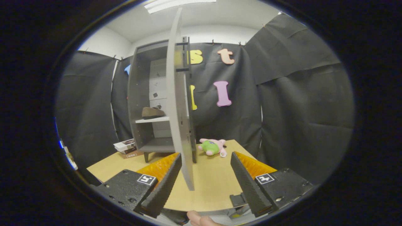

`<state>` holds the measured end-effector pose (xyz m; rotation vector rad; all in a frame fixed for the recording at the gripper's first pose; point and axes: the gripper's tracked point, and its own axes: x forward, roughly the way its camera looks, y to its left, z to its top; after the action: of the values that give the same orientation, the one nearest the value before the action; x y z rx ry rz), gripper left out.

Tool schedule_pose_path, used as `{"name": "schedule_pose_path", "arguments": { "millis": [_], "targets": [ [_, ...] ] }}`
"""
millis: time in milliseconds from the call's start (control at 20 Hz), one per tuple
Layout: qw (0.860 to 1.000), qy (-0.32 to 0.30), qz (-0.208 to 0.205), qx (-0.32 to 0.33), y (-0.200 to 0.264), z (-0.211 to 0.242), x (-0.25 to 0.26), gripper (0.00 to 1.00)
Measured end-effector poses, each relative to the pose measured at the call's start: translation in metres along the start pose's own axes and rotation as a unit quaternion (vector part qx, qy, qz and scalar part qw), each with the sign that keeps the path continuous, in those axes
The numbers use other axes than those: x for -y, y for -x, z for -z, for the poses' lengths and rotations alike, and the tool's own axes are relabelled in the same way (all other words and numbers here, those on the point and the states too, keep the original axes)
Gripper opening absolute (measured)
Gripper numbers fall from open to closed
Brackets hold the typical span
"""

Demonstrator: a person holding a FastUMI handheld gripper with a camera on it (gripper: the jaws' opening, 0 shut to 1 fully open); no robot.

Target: Open the shoe cabinet door, grab the shoes and put them into the shoe cabinet, then close the shoe cabinet door.

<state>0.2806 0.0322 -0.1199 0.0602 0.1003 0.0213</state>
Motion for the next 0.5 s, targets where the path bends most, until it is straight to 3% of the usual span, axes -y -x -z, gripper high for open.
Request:
{"name": "schedule_pose_path", "arguments": {
  "millis": [350,500],
  "targets": [
    [1.000,0.017,-0.019,-0.009,0.002,0.017,-0.027,1.00],
    [0.998,0.053,-0.036,-0.009,-0.003,0.024,-0.035,1.00]
  ]
}}
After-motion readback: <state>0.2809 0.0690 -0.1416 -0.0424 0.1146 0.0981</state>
